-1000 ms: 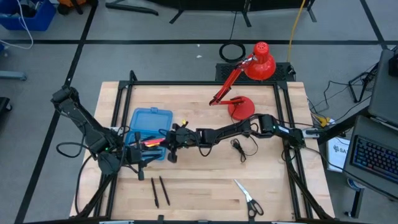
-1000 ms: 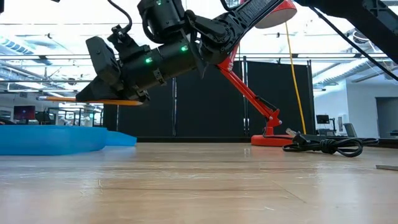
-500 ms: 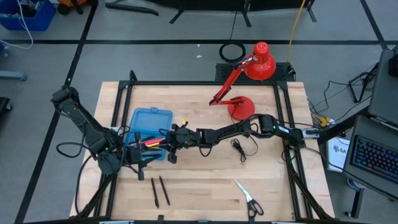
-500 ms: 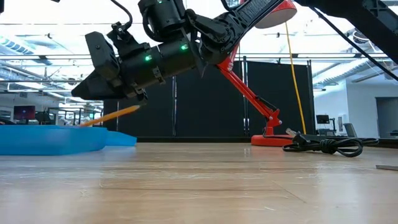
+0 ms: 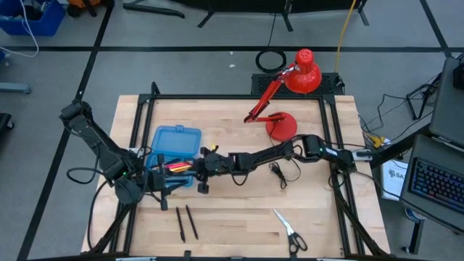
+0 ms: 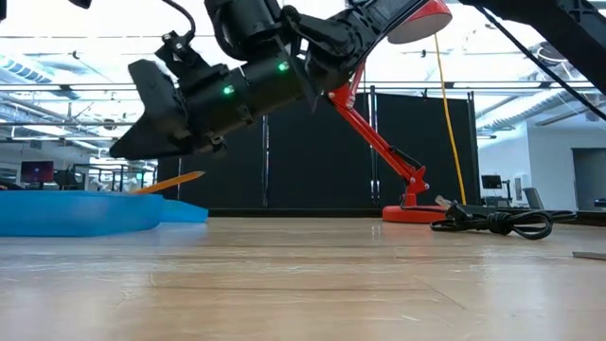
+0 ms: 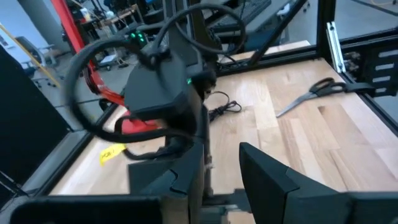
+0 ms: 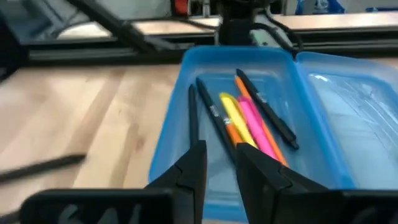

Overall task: Pick & place school supplies into a supply box
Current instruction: Put the yellow pencil into the blue supply box

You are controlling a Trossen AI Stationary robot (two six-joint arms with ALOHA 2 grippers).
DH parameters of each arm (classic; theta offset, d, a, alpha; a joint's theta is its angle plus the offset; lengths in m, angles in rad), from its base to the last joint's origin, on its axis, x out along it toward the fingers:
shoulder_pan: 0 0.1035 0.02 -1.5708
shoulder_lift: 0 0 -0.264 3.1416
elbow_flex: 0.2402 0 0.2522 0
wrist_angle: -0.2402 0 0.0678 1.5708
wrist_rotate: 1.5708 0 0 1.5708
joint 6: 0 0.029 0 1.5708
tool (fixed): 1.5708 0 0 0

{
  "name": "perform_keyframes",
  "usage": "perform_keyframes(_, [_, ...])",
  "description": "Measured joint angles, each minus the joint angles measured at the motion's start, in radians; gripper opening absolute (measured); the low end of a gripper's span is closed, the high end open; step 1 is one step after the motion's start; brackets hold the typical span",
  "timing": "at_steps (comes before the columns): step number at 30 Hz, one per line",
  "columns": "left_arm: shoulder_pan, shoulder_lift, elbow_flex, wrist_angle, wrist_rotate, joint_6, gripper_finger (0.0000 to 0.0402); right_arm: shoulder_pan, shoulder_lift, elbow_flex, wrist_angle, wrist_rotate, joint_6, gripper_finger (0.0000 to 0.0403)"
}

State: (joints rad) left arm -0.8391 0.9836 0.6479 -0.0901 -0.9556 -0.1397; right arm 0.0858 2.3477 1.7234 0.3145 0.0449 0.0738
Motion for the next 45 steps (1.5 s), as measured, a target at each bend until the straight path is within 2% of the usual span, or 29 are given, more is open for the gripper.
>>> perform_keyframes(2, [0.0, 0.0, 0.0, -0.01, 0.013, -0.013, 0.0106, 0.018, 0.0, 0.0, -0.015, 0.079, -0.044, 0.0063])
perform_keyframes(4, [0.0, 0.0, 0.0, -0.017, 0.014, -0.021, 0.0106, 0.04, 0.0, 0.0, -0.006, 0.203, -0.101, 0.0053])
perform_keyframes(11, [-0.003, 0.0, 0.0, -0.019, 0.015, -0.03, 0.0106, 0.125, -0.002, 0.0, 0.03, 0.696, -0.216, 0.0004])
perform_keyframes(15, [-0.003, 0.0, 0.0, -0.019, 0.015, -0.031, 0.0106, 0.178, -0.002, 0.0, -0.002, 1.01, -0.163, 0.0001])
perform_keyframes(18, [-0.003, 0.0, 0.0, -0.019, 0.015, -0.033, 0.0106, 0.21, -0.002, 0.0, -0.066, 1.115, -0.06, 0.0001])
perform_keyframes(25, [-0.003, 0.0, 0.0, -0.012, 0.014, -0.043, 0.0106, 0.251, -0.003, 0.0, -0.255, 1.128, 0.238, 0.0])
perform_keyframes(31, [-0.002, 0.0, 0.0, -0.01, 0.013, -0.046, 0.0106, 0.218, -0.003, 0.0, -0.264, 0.983, 0.327, 0.0])
perform_keyframes(35, [-0.002, 0.0, 0.0, -0.01, 0.013, -0.047, 0.0106, 0.198, 0.004, 0.0, -0.259, 0.963, 0.323, 0.0])
perform_keyframes(41, [-0.002, 0.0, 0.0, -0.013, 0.013, -0.038, 0.0106, 0.179, 0.005, -0.047, -0.089, 0.737, 0.266, 0.0])
perform_keyframes(45, [-0.002, 0.0, 0.0, -0.013, 0.013, -0.039, 0.0106, 0.177, 0.005, -0.095, -0.009, 0.832, 0.259, 0.0])
